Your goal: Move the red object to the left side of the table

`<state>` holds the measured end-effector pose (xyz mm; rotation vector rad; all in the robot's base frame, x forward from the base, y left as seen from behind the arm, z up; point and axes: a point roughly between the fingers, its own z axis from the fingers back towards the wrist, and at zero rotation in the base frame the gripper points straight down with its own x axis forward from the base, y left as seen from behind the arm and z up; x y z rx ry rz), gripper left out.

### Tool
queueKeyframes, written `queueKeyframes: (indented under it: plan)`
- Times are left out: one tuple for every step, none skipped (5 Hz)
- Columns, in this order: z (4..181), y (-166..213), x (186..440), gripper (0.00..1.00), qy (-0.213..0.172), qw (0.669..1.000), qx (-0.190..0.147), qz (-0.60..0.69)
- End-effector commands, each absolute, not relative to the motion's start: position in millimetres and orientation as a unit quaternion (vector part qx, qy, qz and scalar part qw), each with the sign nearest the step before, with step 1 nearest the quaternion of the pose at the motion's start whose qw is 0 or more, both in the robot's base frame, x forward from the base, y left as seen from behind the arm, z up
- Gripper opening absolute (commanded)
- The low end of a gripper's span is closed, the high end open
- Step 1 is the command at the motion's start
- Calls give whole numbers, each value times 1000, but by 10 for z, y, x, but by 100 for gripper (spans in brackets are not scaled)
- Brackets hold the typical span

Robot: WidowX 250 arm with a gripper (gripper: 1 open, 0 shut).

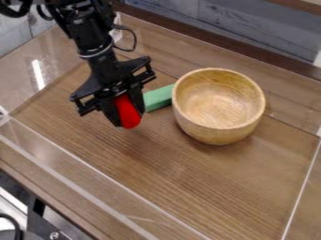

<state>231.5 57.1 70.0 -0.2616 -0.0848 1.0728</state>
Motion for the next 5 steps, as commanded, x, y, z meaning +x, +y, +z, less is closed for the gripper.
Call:
queueKeyframes:
  plan:
    - [880,874,2444,0,-76,848,-130,507]
    - [1038,1151,2481,0,-86,852,-134,499]
    - [1116,1421,2521,0,-95,850,-134,500]
    - [1023,1614,2538,0,-100,849,-128,502]
    - [921,1763,2557,0,-104,849,-121,503]
